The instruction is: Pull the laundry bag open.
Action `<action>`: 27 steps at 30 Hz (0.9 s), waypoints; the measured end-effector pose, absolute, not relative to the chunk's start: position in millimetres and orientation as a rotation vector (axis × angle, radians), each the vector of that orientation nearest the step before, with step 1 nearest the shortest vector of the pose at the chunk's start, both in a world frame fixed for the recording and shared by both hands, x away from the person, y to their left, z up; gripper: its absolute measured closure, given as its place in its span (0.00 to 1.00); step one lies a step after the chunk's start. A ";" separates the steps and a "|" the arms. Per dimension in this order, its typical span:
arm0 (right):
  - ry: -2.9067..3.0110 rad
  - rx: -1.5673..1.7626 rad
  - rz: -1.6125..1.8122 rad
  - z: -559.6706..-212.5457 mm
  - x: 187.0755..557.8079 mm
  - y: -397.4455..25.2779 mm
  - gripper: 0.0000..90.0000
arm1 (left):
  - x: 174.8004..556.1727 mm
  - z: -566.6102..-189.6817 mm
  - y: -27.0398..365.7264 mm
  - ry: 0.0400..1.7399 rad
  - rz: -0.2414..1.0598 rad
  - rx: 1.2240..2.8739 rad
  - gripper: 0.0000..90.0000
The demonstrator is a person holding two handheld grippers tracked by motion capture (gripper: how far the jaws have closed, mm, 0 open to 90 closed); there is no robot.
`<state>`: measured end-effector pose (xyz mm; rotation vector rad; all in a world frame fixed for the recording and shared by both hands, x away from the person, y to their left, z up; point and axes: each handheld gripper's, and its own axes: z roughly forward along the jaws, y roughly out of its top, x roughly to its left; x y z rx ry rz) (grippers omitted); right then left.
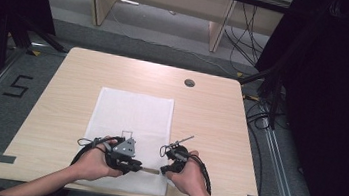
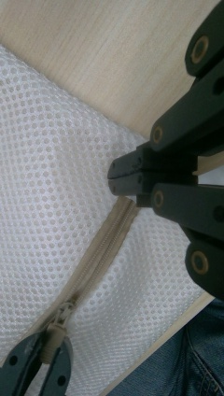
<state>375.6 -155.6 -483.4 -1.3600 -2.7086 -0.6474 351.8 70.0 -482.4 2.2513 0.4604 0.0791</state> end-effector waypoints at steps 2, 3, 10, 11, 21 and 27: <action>-2.705 -1.371 -0.642 -483.0 375.1 -155.1 1.00 | 352.7 -482.4 70.9 0.435 0.085 2.259 0.91; -2.710 -1.361 -0.646 -483.3 375.5 -155.3 1.00 | 351.1 -482.7 70.6 0.466 0.074 2.253 0.91; -2.709 -1.360 -0.647 -483.4 375.5 -155.5 1.00 | 351.3 -482.6 70.7 0.461 0.072 2.254 0.91; -2.709 -1.360 -0.647 -483.4 375.6 -155.5 1.00 | 351.3 -482.5 70.7 0.461 0.070 2.254 0.91; -2.710 -1.360 -0.649 -483.4 375.4 -155.6 1.00 | 350.0 -482.5 70.9 0.448 0.073 2.259 0.91; -2.700 -1.377 -0.641 -483.0 375.0 -155.2 1.00 | 350.2 -482.2 74.6 0.468 0.066 2.249 0.91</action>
